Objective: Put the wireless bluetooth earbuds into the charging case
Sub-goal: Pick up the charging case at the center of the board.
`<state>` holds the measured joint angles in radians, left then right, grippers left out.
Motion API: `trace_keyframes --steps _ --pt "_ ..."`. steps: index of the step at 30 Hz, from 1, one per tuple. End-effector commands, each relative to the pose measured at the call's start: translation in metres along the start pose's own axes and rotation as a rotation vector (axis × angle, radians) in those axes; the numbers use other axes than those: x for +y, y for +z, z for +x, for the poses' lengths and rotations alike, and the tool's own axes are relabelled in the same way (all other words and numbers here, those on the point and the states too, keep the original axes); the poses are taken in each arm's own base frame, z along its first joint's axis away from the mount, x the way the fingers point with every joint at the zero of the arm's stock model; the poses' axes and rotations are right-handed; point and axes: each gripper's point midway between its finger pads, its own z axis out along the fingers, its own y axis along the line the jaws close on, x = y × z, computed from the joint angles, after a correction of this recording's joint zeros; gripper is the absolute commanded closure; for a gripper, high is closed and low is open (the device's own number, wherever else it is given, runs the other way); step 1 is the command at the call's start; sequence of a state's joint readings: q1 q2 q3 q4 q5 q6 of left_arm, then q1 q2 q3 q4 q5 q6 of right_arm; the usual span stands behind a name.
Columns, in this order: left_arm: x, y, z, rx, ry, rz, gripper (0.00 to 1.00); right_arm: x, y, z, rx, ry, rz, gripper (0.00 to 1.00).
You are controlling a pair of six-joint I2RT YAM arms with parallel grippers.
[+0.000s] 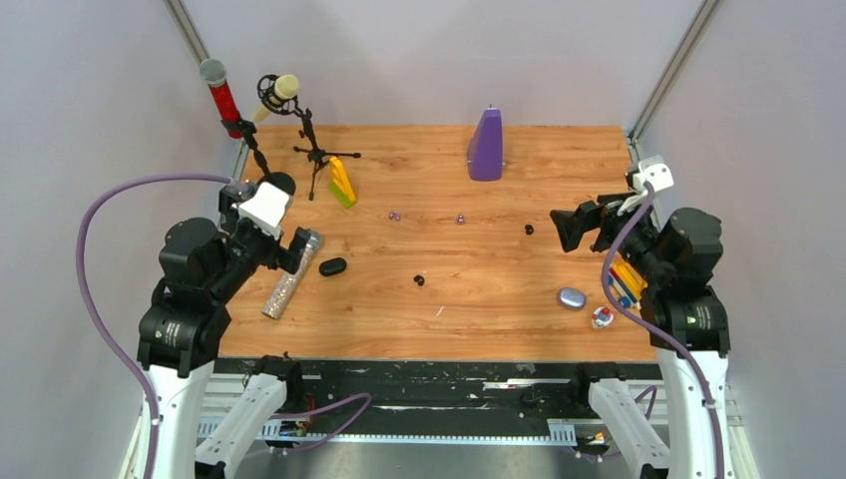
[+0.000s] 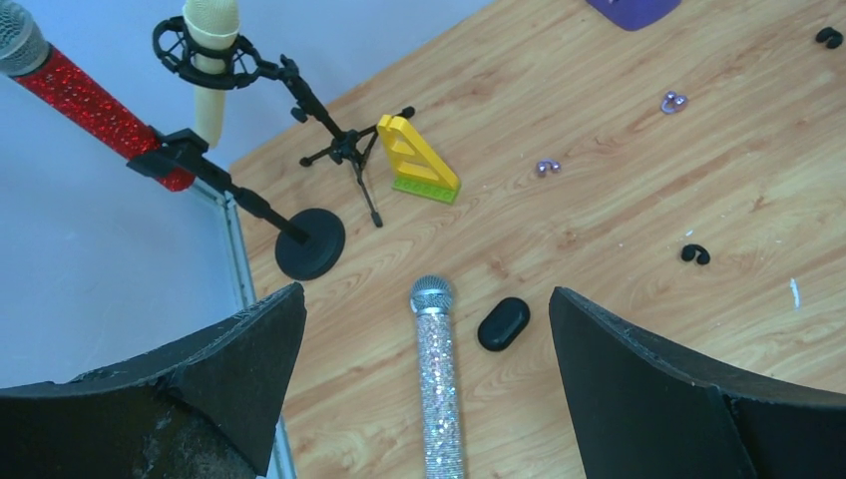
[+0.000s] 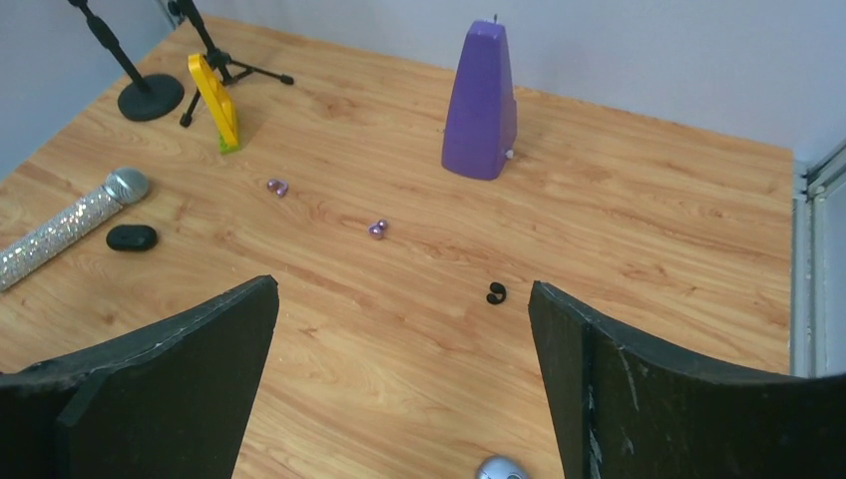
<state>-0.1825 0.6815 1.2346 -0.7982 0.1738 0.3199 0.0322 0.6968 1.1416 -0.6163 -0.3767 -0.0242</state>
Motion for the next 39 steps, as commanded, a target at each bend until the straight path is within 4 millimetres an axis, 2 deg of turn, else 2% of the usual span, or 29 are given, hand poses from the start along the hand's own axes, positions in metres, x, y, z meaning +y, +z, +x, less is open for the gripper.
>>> trace_keyframes --steps 1,7,10,13,15,17,21,24,27,32,39 --pt "0.014 -0.004 -0.010 -0.035 0.004 -0.076 0.00 0.008 0.015 -0.004 -0.040 -0.071 -0.086 0.00" --pt "0.025 0.004 -0.006 0.000 0.010 -0.119 0.00 0.009 0.027 0.018 -0.026 -0.101 -0.121 0.00" --pt "0.032 0.017 0.001 0.056 0.014 -0.135 0.00 0.004 0.034 0.030 -0.013 -0.115 -0.116 0.00" --pt "0.029 0.030 0.014 0.116 0.028 -0.104 0.00 0.001 0.044 0.041 0.014 -0.115 -0.121 0.00" --pt "0.024 0.039 0.025 0.146 0.047 -0.070 0.00 0.000 0.052 0.044 0.040 -0.100 -0.136 0.00" --pt "0.015 0.053 0.045 0.169 0.045 -0.037 0.00 -0.002 0.062 0.046 0.079 -0.071 -0.145 0.00" --pt "-0.013 0.073 0.068 0.165 0.030 0.092 0.00 -0.001 0.087 0.060 0.174 -0.015 -0.189 0.01" --pt "-0.021 0.078 0.078 0.165 0.007 0.115 0.00 -0.002 0.105 0.072 0.233 0.022 -0.200 0.01" --pt "-0.023 0.074 0.083 0.147 -0.015 0.093 0.00 0.001 0.124 0.084 0.283 0.034 -0.214 0.03" --pt "-0.026 0.068 0.089 0.111 -0.001 0.075 0.00 0.021 0.158 0.100 0.340 0.005 -0.254 0.04" --pt "-0.030 0.077 0.105 0.165 -0.009 0.098 0.00 0.069 0.201 0.114 0.331 -0.087 -0.394 0.08"
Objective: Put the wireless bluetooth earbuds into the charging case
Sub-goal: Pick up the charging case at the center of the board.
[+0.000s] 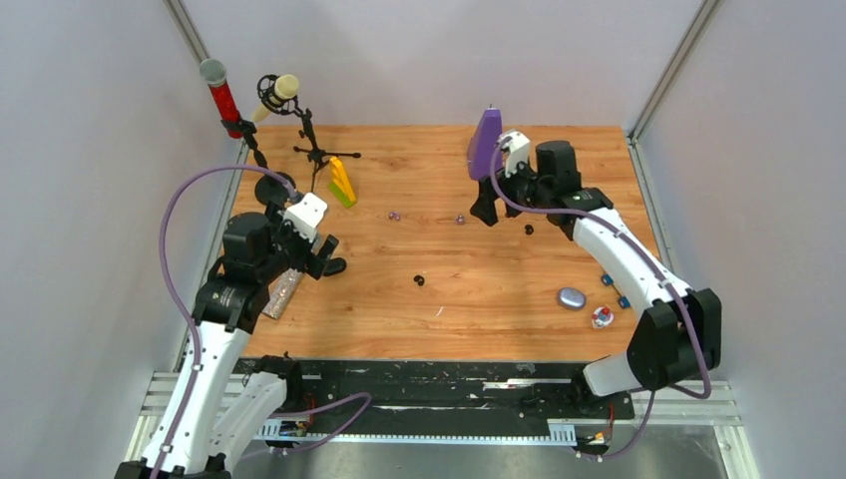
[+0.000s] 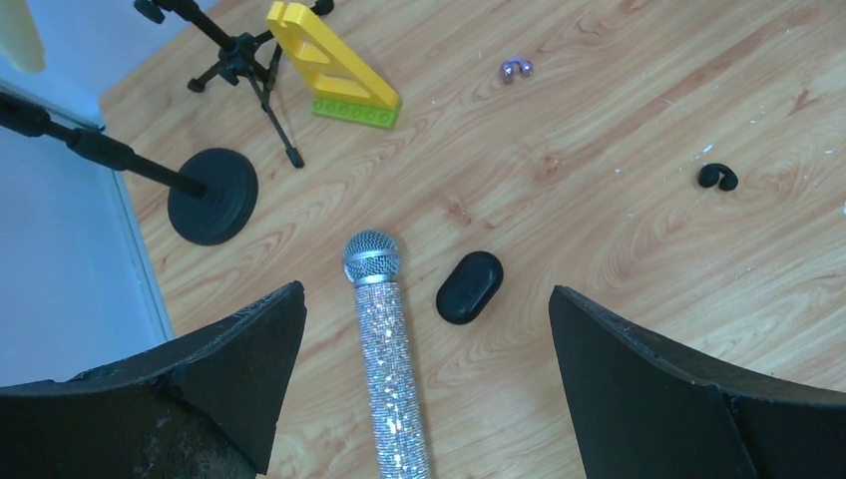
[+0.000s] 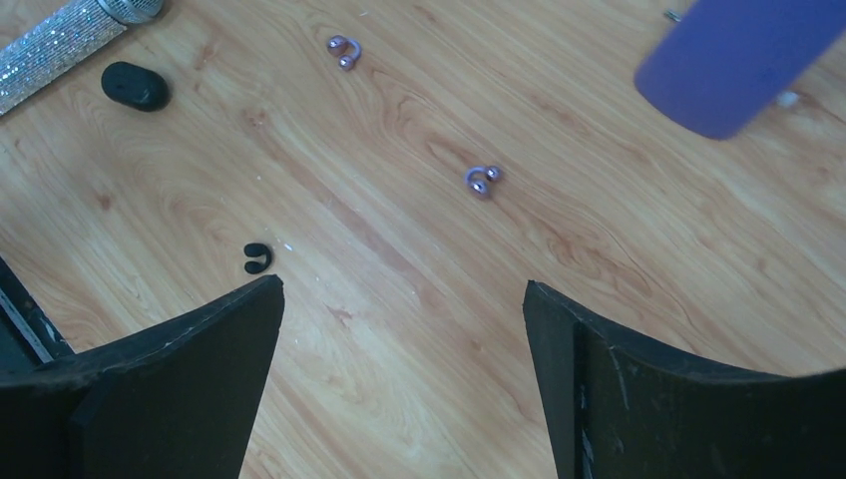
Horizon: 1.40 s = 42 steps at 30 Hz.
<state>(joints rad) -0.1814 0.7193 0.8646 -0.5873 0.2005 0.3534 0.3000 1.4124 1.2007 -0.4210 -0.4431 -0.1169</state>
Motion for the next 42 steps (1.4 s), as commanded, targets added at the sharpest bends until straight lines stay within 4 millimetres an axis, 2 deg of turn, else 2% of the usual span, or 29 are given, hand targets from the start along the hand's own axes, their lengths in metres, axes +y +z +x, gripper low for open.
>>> trace_keyframes --steps 1,4,7,13,16,20,24,27,35,39,42 --pt "0.002 0.010 0.001 -0.004 -0.006 0.001 0.00 0.017 0.026 -0.034 -0.101 -0.141 -0.044 0.08" --pt "0.002 0.010 0.002 -0.009 -0.003 0.001 0.00 0.029 0.049 -0.034 -0.082 -0.176 -0.074 0.11" --pt "0.002 0.011 0.004 -0.011 -0.001 -0.001 0.00 0.043 0.070 -0.025 -0.043 -0.184 -0.093 0.15" --pt "0.004 0.010 0.006 -0.007 -0.006 -0.006 0.00 0.093 0.098 0.027 0.070 -0.314 -0.144 0.16" --pt "0.004 0.011 0.007 -0.005 -0.006 -0.006 0.00 0.115 0.102 0.053 0.118 -0.326 -0.226 0.19" --pt "0.004 0.012 0.008 -0.004 -0.004 -0.007 0.00 0.134 0.103 0.079 0.197 -0.338 -0.343 0.21" --pt "0.005 0.011 0.008 -0.004 -0.005 -0.012 0.00 0.141 0.105 0.104 0.276 -0.352 -0.408 0.24" --pt "0.005 0.011 0.008 -0.006 -0.005 -0.012 0.00 0.141 0.108 0.111 0.297 -0.349 -0.411 0.24" --pt "0.013 0.021 0.015 0.023 0.009 -0.044 0.00 0.135 0.113 0.113 0.307 -0.352 -0.376 0.24" --pt "0.018 0.037 0.027 0.104 0.057 -0.017 0.00 0.133 0.111 0.112 0.303 -0.367 -0.368 0.23" --pt "0.015 0.054 0.042 0.174 0.106 0.037 0.00 0.131 0.109 0.109 0.295 -0.388 -0.353 0.21"
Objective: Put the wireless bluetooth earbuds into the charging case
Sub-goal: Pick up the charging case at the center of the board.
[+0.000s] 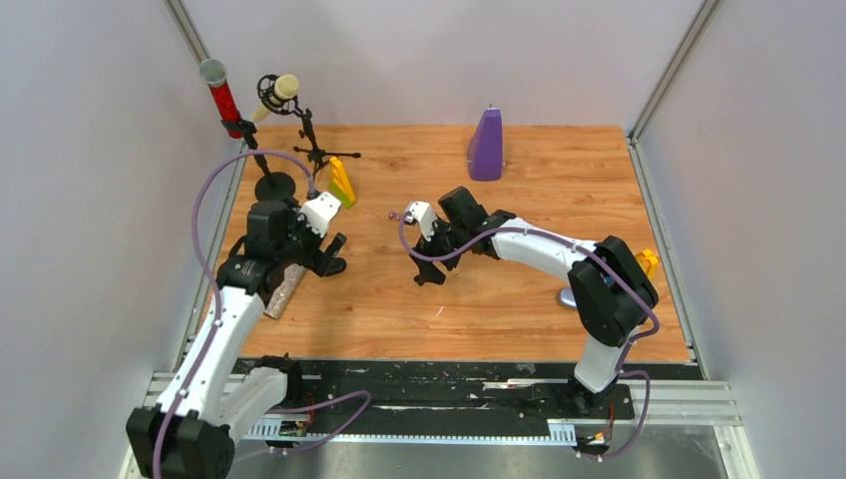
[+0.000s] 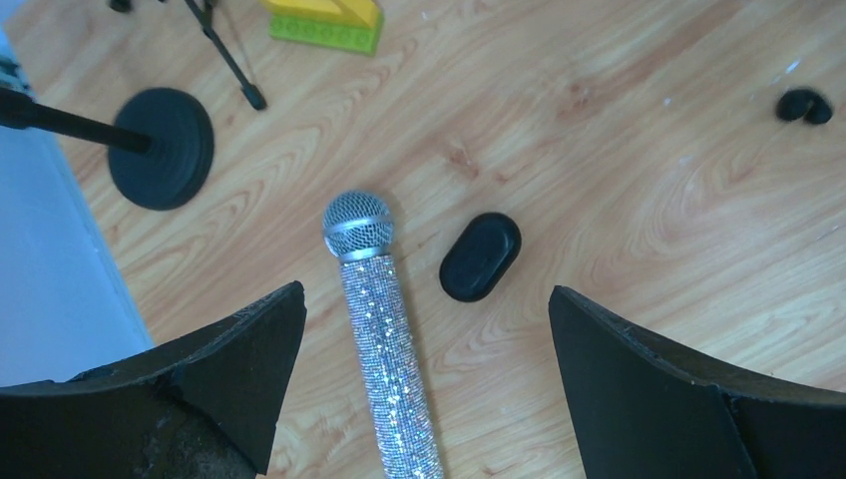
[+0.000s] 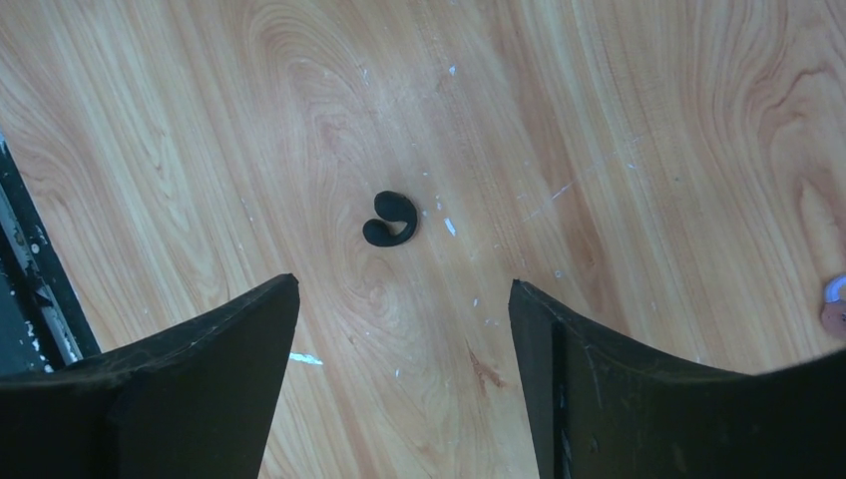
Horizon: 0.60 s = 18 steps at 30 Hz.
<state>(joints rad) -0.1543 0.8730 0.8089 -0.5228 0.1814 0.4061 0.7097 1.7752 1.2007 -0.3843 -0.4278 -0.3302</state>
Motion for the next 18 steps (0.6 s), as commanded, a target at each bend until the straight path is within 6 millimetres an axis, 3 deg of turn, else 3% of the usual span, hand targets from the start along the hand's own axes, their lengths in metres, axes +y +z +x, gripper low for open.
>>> trace_keyframes --steps 1,7,18 --pt "0.012 0.020 0.000 0.037 0.122 0.016 0.00 -0.005 -0.009 -0.018 -0.043 -0.073 0.035 0.20" --pt "0.018 0.052 0.012 0.115 0.219 0.063 0.00 -0.015 -0.018 -0.021 -0.046 -0.111 0.101 0.13" --pt "0.006 0.098 0.045 0.273 0.309 0.253 0.00 -0.019 -0.025 -0.024 -0.055 -0.132 0.136 0.11"
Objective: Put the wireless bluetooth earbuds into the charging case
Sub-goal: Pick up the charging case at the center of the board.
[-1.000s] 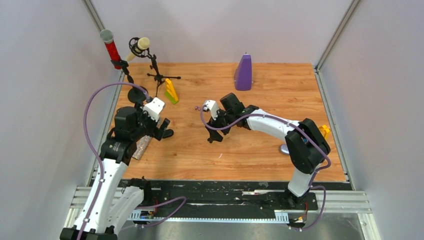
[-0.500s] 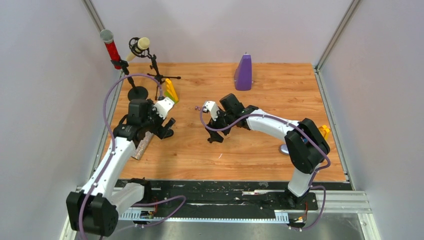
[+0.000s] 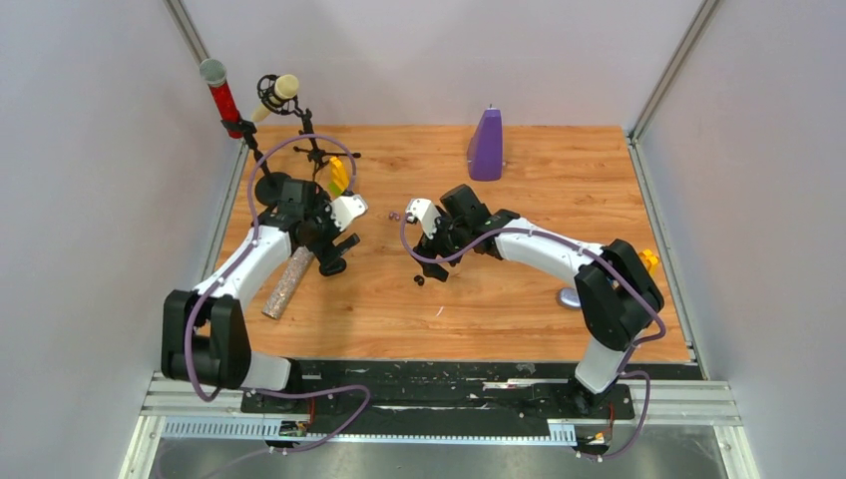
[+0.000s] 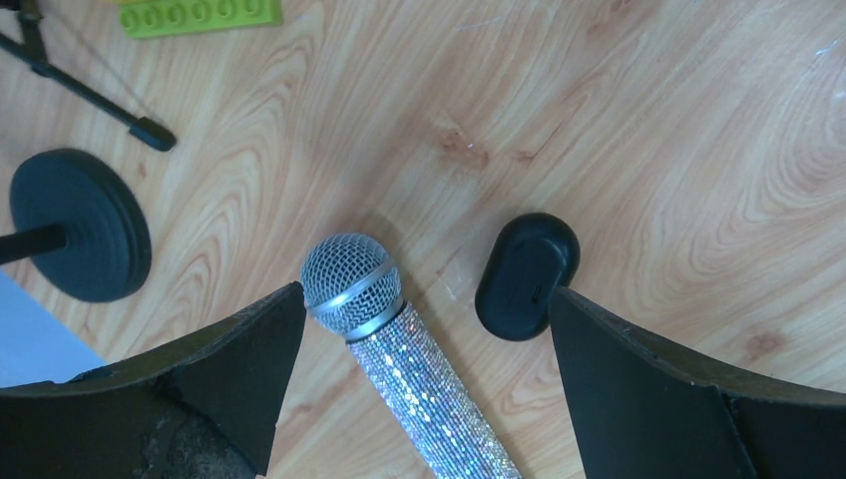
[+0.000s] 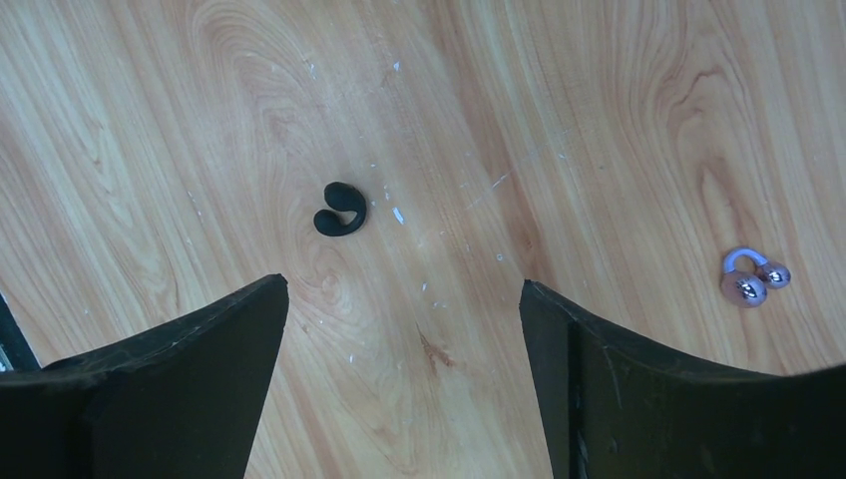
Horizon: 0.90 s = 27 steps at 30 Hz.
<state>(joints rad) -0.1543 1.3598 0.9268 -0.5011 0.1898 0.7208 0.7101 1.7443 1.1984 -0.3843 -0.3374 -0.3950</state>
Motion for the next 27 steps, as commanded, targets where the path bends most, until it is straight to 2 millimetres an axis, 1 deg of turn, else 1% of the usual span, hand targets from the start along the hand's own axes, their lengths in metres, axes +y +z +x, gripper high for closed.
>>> trace_keyframes --steps 1,5,9,12,17,23,27 --pt "0.004 0.013 -0.002 0.023 0.066 0.063 0.00 -0.007 -0.016 -0.020 -0.062 -0.057 0.050 0.11" --pt "-0.003 0.026 0.005 0.051 0.066 0.115 0.00 -0.011 -0.025 -0.026 -0.083 -0.066 0.071 0.10" --pt "-0.016 0.027 0.004 0.033 0.080 0.189 0.00 -0.016 -0.035 -0.030 -0.106 -0.066 0.090 0.10" --pt "-0.025 0.026 0.008 0.040 0.097 0.234 0.00 -0.021 -0.041 -0.031 -0.119 -0.059 0.100 0.10" --pt "-0.024 0.032 0.018 0.088 0.105 0.244 0.00 -0.026 -0.048 -0.033 -0.137 -0.046 0.107 0.10" --pt "-0.023 0.045 0.030 0.145 0.113 0.260 0.00 -0.026 -0.054 -0.037 -0.156 -0.043 0.108 0.10" --pt "-0.020 0.055 0.037 0.181 0.114 0.260 0.03 -0.025 -0.055 -0.037 -0.159 -0.040 0.104 0.10"
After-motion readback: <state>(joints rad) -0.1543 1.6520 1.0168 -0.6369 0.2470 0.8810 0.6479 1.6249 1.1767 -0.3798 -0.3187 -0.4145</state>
